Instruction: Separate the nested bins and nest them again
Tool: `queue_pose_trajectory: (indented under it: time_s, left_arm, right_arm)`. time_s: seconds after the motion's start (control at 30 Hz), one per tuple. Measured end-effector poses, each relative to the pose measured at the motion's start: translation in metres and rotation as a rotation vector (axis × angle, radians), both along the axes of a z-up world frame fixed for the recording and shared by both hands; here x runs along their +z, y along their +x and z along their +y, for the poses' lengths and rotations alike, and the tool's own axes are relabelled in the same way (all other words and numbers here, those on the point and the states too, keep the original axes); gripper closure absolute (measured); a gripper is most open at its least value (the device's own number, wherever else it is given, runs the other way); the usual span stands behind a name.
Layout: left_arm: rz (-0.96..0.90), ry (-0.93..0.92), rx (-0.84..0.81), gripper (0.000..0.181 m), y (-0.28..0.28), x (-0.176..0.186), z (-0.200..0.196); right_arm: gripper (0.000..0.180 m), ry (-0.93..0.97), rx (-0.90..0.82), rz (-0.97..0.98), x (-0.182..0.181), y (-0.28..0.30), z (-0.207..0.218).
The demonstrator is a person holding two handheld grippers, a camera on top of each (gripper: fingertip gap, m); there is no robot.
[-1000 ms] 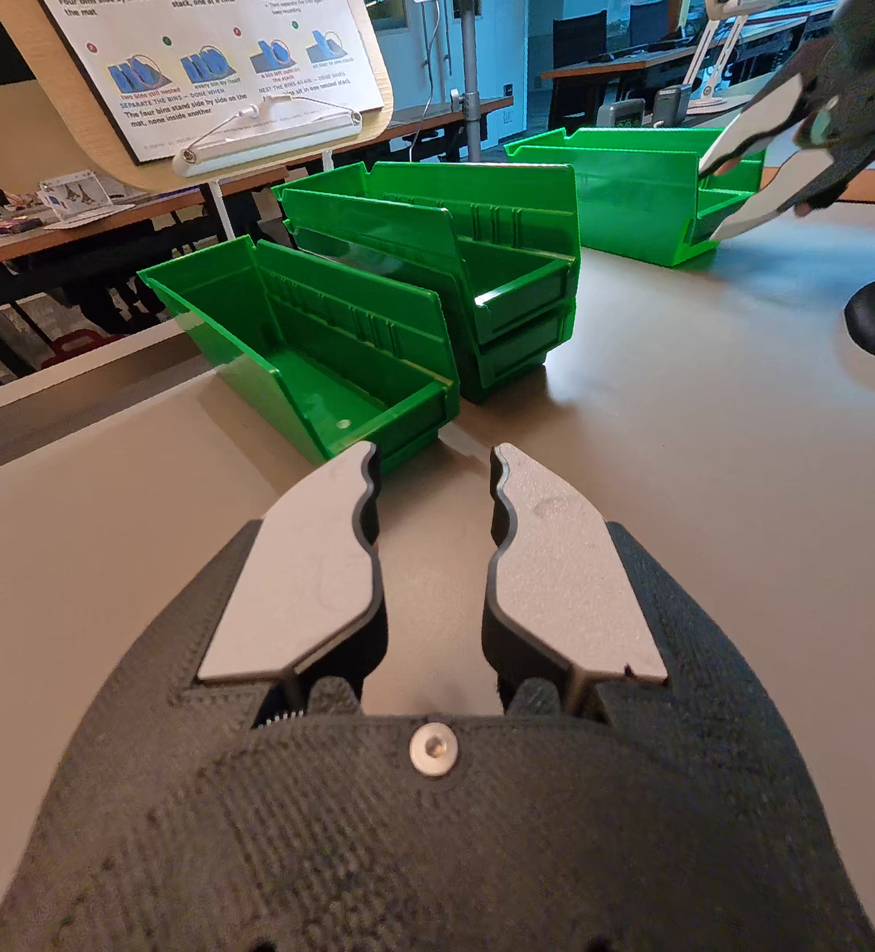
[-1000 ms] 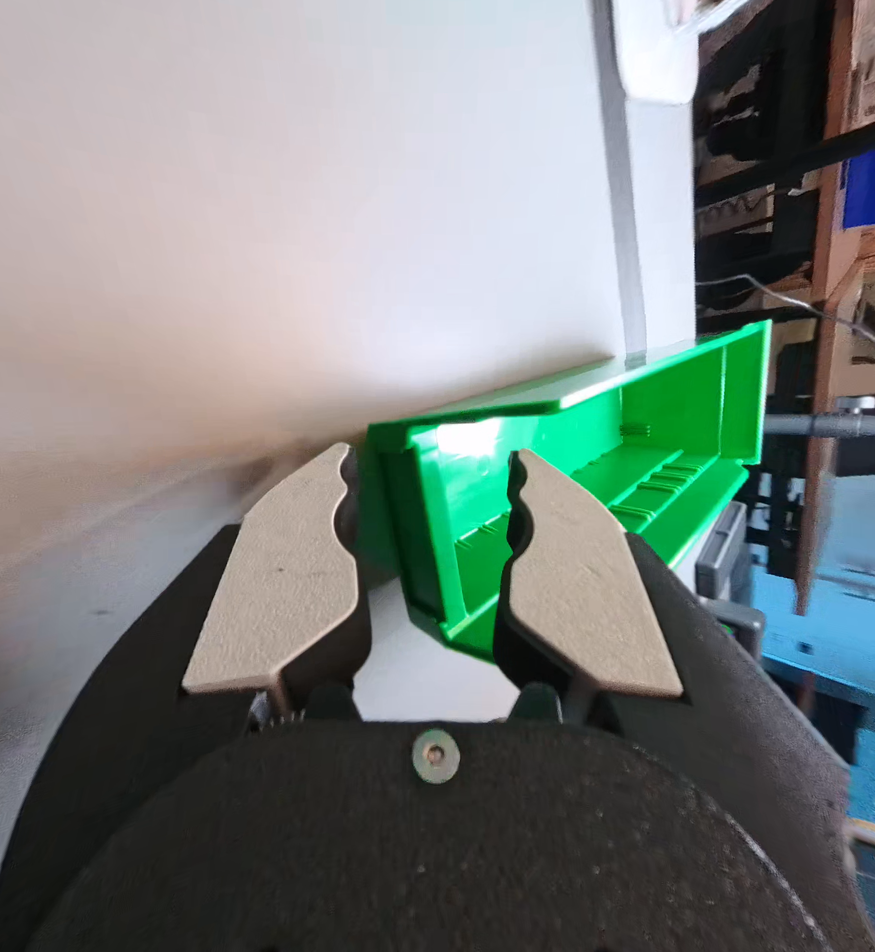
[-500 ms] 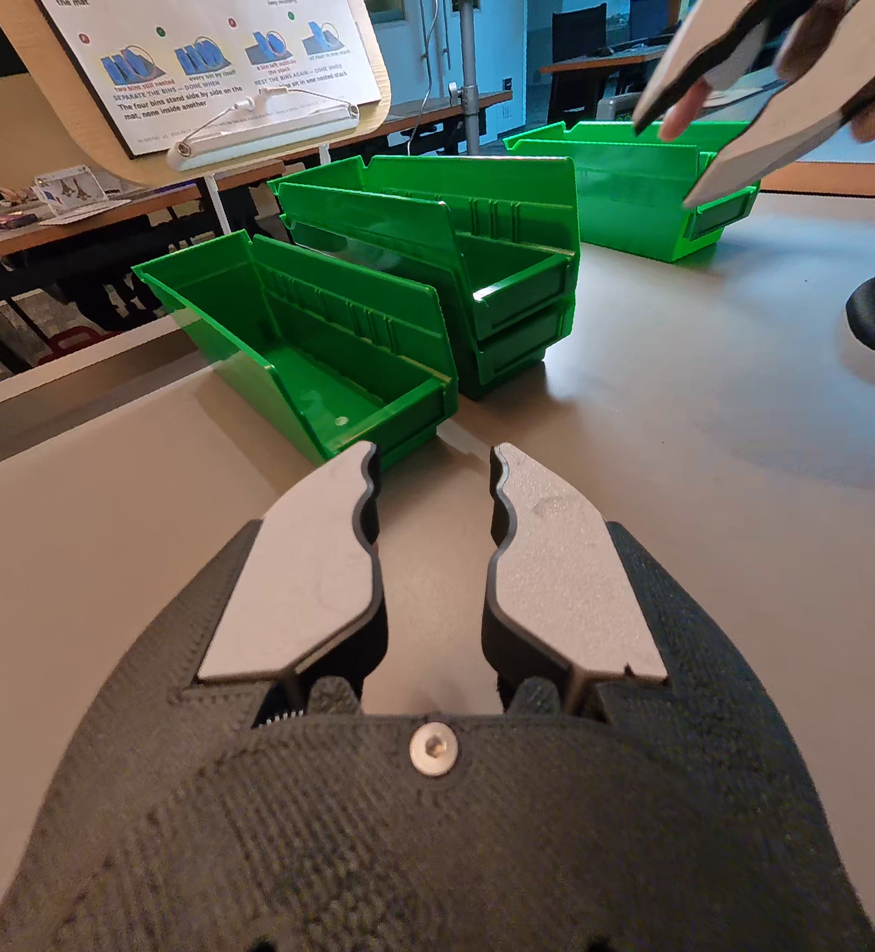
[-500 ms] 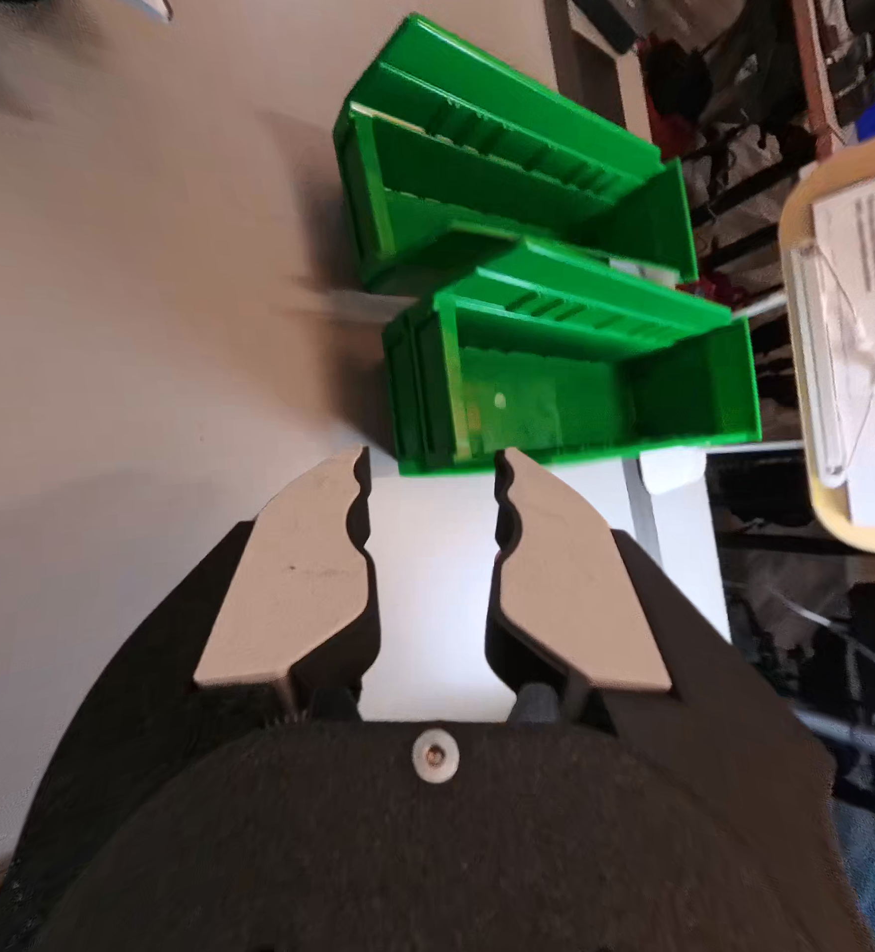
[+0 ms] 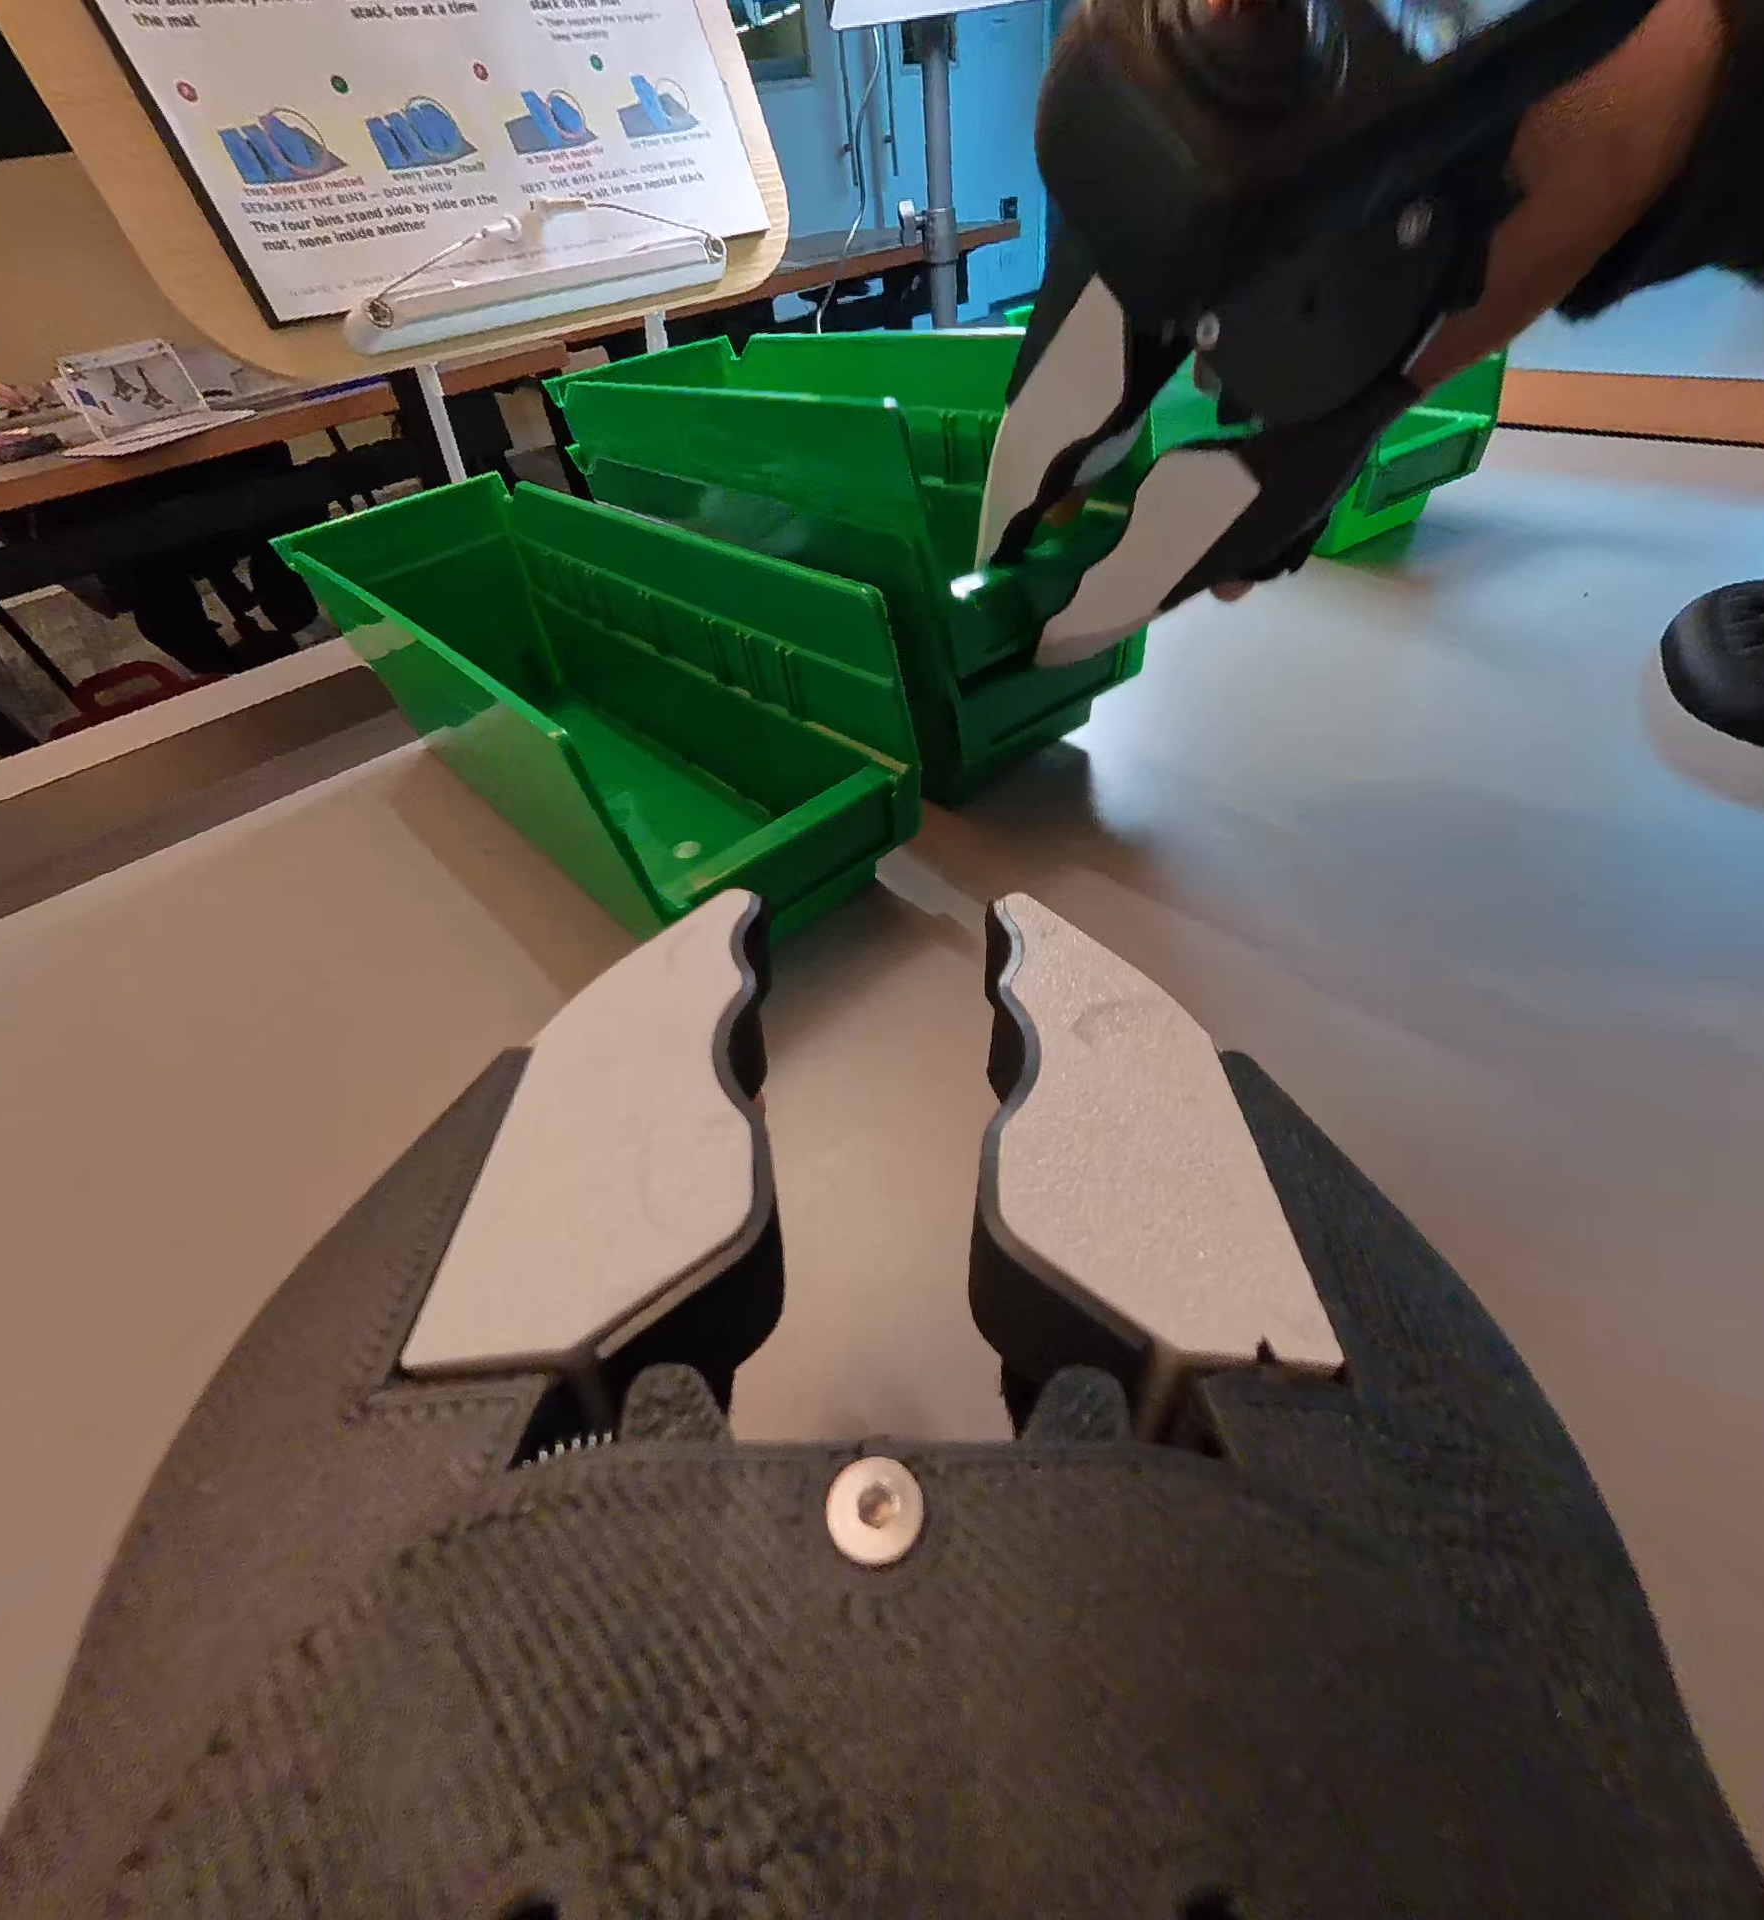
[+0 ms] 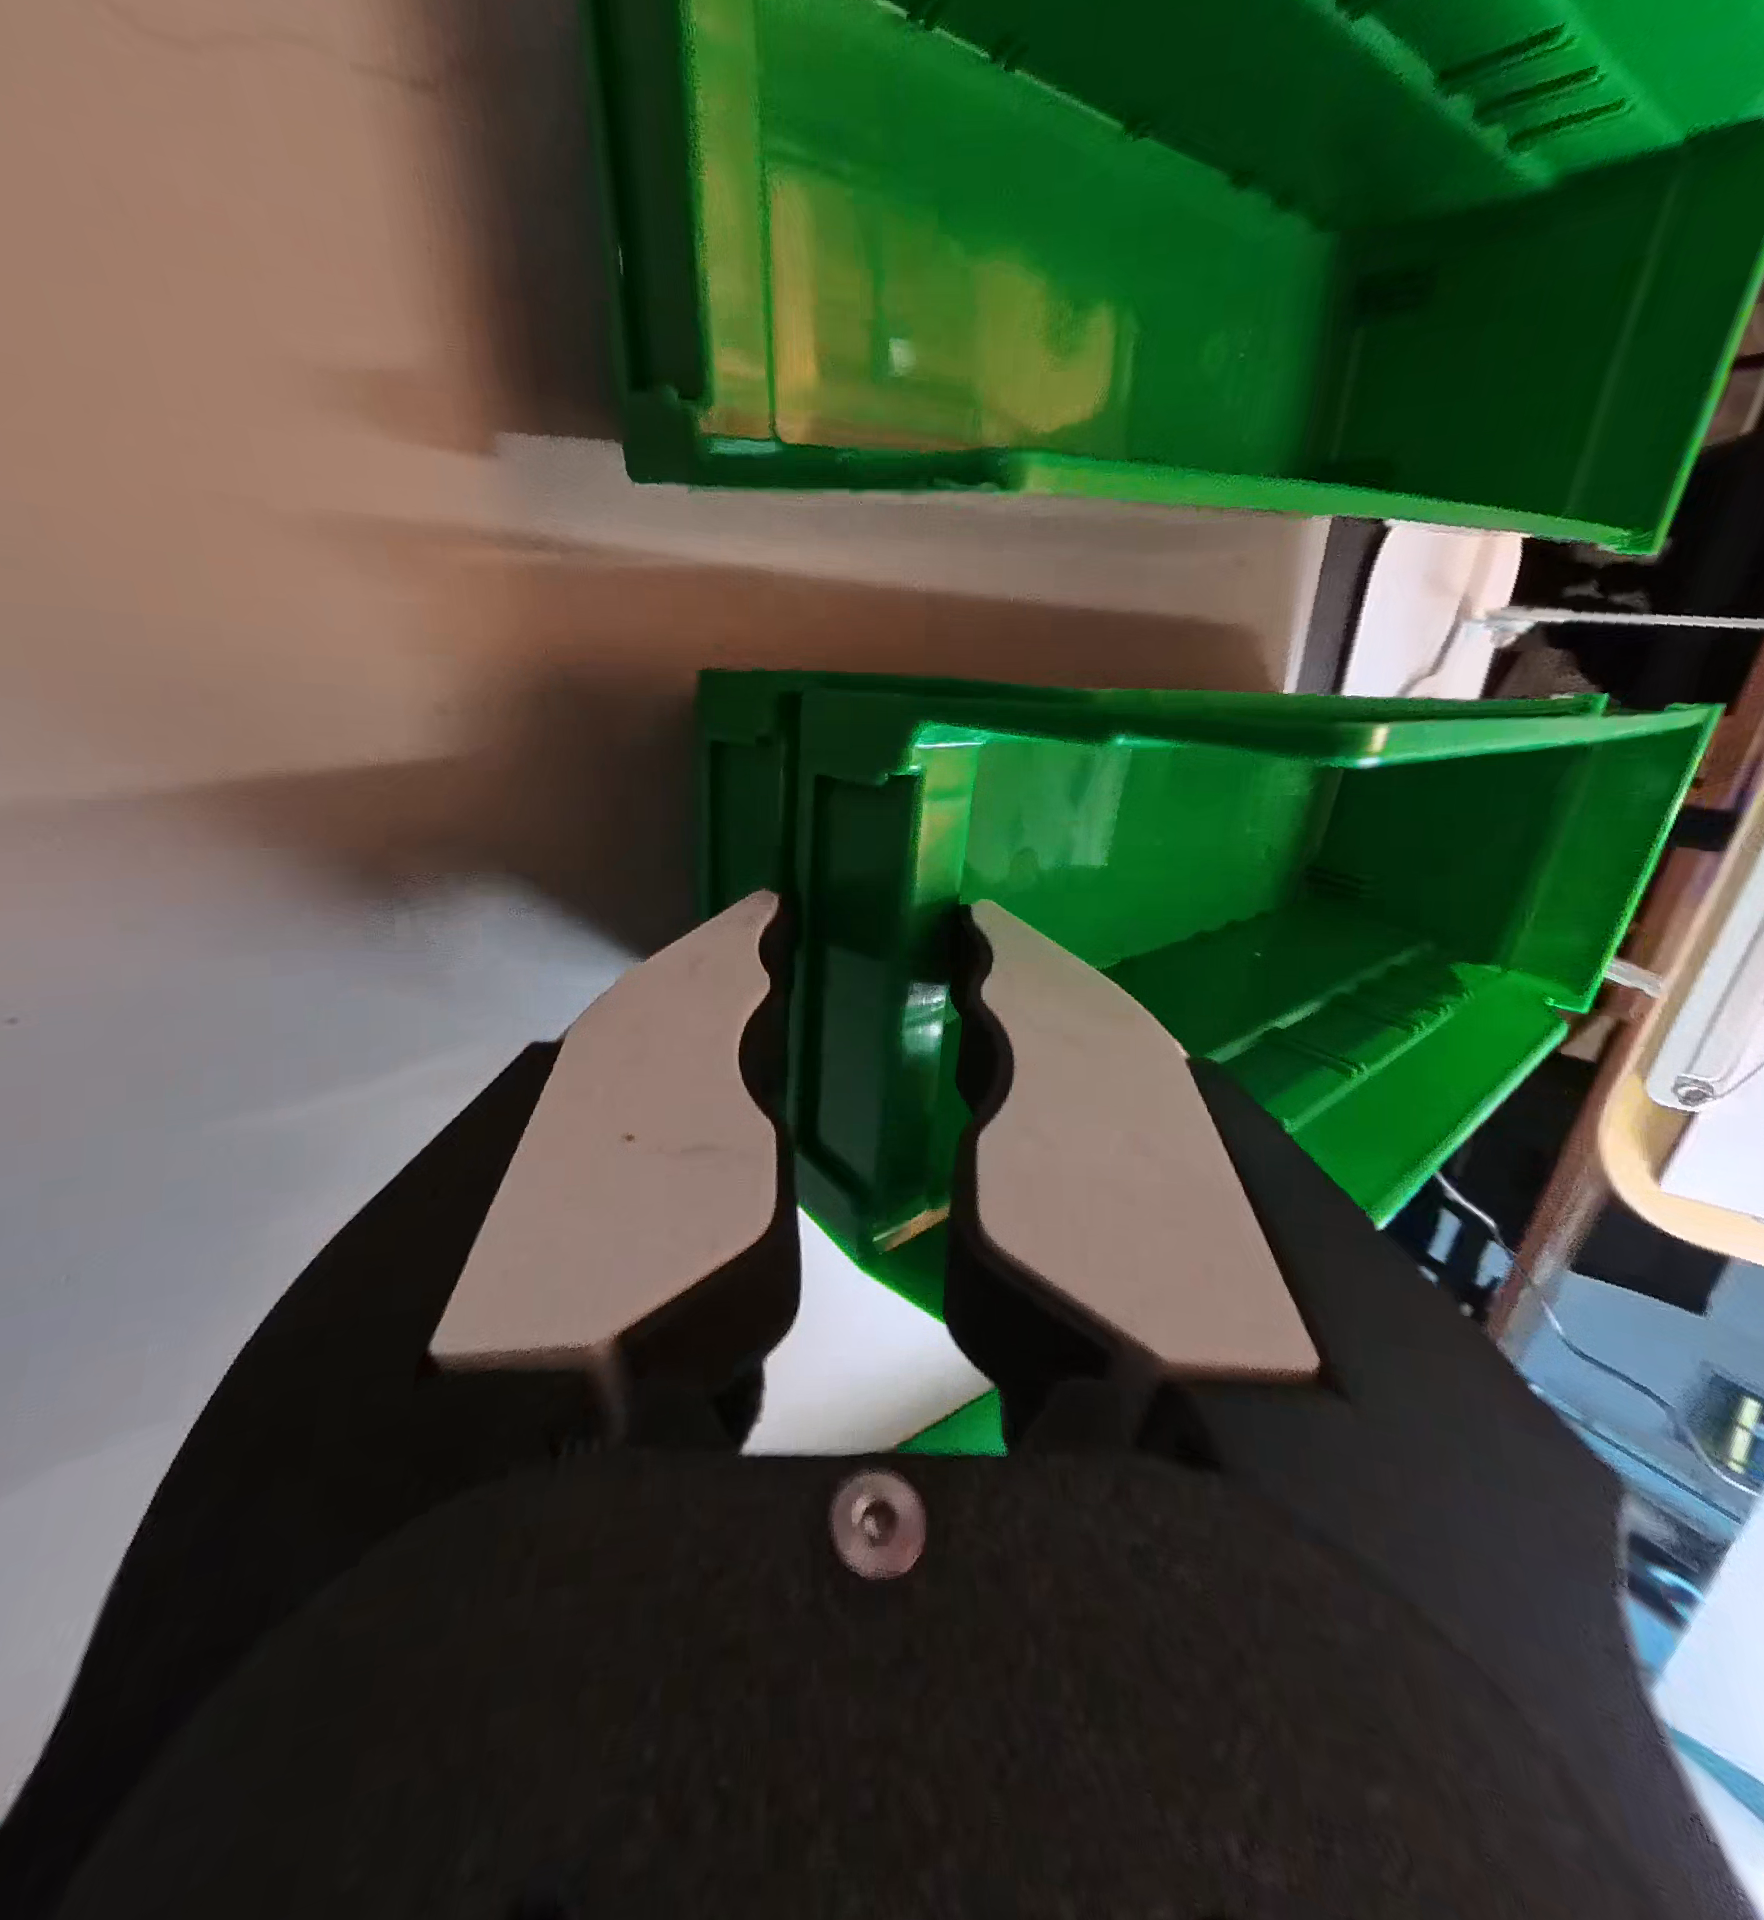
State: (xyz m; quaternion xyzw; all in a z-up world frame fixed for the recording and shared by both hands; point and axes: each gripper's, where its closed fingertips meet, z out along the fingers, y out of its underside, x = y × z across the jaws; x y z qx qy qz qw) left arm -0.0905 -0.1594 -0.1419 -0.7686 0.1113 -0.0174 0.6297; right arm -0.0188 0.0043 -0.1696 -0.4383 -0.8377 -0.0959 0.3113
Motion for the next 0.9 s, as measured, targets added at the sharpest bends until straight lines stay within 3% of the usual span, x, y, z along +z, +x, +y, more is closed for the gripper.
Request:
queue_pose_trajectory:
  time_s: [0.33, 0.47, 0.57, 0.67, 0.9]
  left_arm:
    - [0.007, 0.008, -0.058, 0.151, 0.02, 0.008, 0.015]
    - [-0.062, 0.002, -0.143, 0.151, 0.05, 0.03, 0.049]
    - [-0.04, 0.008, -0.117, 0.146, 0.059, 0.04, 0.084]
    - [-0.129, -0.019, -0.102, 0.149, 0.063, 0.04, 0.108]
    - [0.027, 0.056, -0.09, 0.166, 0.07, 0.027, 0.108]
  right_arm:
    - [0.15, -0.198, 0.032, 0.082, 0.071, 0.005, -0.021]
    - [0.15, -0.191, 0.04, 0.073, 0.072, 0.006, -0.025]
    - [0.15, -0.182, 0.056, 0.074, 0.071, 0.006, -0.031]
    - [0.15, -0.172, 0.084, 0.08, 0.07, 0.008, -0.037]
    - [0.151, -0.128, 0.146, 0.064, 0.064, 0.018, -0.041]
